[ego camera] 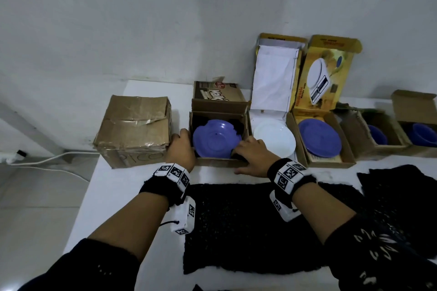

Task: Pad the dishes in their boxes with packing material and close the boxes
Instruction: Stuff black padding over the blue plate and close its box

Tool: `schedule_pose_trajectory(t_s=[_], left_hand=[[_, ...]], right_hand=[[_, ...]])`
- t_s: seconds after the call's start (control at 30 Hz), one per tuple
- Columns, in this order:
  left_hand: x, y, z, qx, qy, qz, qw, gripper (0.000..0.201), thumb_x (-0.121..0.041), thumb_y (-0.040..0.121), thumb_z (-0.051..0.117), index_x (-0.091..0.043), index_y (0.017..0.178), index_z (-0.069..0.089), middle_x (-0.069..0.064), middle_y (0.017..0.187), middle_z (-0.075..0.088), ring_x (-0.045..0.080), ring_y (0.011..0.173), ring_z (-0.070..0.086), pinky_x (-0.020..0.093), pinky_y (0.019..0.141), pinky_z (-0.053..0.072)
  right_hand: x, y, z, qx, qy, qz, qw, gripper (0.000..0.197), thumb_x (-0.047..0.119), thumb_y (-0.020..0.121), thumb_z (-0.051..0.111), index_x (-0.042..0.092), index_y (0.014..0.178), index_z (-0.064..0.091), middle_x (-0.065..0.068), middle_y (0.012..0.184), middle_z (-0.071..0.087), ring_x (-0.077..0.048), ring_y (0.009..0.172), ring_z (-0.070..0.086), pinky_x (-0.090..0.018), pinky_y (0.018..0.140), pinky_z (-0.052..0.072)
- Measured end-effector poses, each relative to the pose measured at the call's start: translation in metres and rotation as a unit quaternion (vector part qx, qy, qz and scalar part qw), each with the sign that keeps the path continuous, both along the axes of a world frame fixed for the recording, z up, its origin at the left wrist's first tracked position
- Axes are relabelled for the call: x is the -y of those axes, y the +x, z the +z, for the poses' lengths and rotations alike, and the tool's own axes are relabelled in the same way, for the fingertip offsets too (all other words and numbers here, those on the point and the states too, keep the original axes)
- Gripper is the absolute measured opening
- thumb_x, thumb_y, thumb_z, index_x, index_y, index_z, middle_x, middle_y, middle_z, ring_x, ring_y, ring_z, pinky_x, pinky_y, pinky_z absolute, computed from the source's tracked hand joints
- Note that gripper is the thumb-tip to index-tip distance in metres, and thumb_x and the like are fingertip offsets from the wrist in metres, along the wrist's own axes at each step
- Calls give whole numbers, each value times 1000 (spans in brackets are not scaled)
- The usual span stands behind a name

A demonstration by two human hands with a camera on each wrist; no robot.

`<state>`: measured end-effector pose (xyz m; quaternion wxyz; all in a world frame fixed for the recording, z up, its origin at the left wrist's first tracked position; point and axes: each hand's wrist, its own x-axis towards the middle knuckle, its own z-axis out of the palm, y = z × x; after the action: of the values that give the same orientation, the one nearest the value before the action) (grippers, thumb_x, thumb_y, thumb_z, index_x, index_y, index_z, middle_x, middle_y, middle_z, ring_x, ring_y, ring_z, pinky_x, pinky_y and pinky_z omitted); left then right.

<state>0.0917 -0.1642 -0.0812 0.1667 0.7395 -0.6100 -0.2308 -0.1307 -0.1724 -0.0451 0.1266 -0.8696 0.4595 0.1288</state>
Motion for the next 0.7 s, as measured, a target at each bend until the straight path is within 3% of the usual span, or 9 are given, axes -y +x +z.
schedule_pose_trajectory(t_s=[0.13, 0.33, 0.37, 0.43, 0.47, 0.5, 0.57, 0.63, 0.7], left_hand=[[-1, 0, -3, -7, -3, 8, 1000, 29, -4, 86, 53, -5, 112, 43, 23, 112, 55, 41, 98, 58, 43, 76, 44], [-2, -2, -5, 2, -3, 20, 1000, 24, -4, 88, 51, -4, 110, 43, 22, 113, 54, 41, 97, 57, 43, 75, 42], [-2, -2, -5, 2, -1, 19, 1000, 23, -4, 88, 51, -3, 110, 43, 22, 113, 54, 41, 98, 57, 44, 76, 43], [-3, -2, -5, 5, 2, 18, 1000, 24, -4, 88, 52, -3, 111, 44, 22, 114, 53, 41, 99, 57, 44, 77, 44], [-3, -2, -6, 7, 4, 17, 1000, 25, -4, 88, 53, -2, 112, 45, 22, 115, 53, 41, 100, 56, 44, 78, 44], [-4, -2, -5, 9, 6, 16, 1000, 27, -5, 88, 54, -2, 113, 45, 22, 117, 52, 41, 102, 56, 44, 79, 44], [-6, -3, -5, 6, 4, 15, 1000, 28, -8, 89, 54, 0, 116, 46, 23, 119, 52, 41, 105, 54, 44, 82, 43], [-10, -5, -3, 2, -1, 14, 1000, 31, -14, 91, 53, 0, 118, 47, 24, 121, 51, 41, 107, 52, 44, 87, 42], [-18, -9, 1, 18, -6, 12, 1000, 37, -21, 92, 52, 0, 122, 47, 26, 122, 50, 40, 111, 49, 43, 93, 38]], right_hand=[[-4, 4, -7, -12, -25, 7, 1000, 44, 28, 85, 62, 13, 121, 42, -9, 120, 54, -28, 115, 43, -37, 90, 26], [-9, 10, -19, -80, -70, 26, 994, 24, 20, 89, 55, 11, 111, 58, -12, 120, 52, -31, 109, 51, -39, 92, 21], [-10, 11, -22, -91, -79, 29, 992, 21, 19, 84, 62, 10, 103, 63, -13, 115, 53, -32, 99, 56, -38, 87, 21], [-12, 11, -26, -120, -87, 33, 988, 27, 20, 53, 85, 16, 73, 67, -7, 86, 60, -28, 70, 61, -34, 73, 22], [-12, 10, -30, -127, -87, 37, 987, 34, 20, 39, 89, 19, 62, 65, -2, 72, 59, -25, 62, 60, -33, 71, 22], [-12, 8, -33, -123, -94, 41, 987, 36, 18, 35, 90, 20, 61, 64, 0, 67, 58, -25, 64, 61, -35, 74, 23], [-13, 8, -26, -126, -93, 49, 986, 27, 18, 59, 83, 16, 81, 68, -3, 82, 63, -31, 91, 58, -43, 89, 20], [-12, 7, -18, -102, -68, 38, 992, 22, 21, 87, 59, 12, 108, 59, -7, 109, 59, -32, 118, 41, -49, 102, 15], [-13, 5, -3, -40, -15, 1, 999, 33, 29, 94, 49, 13, 123, 50, -9, 122, 54, -30, 125, 32, -47, 104, 19]])
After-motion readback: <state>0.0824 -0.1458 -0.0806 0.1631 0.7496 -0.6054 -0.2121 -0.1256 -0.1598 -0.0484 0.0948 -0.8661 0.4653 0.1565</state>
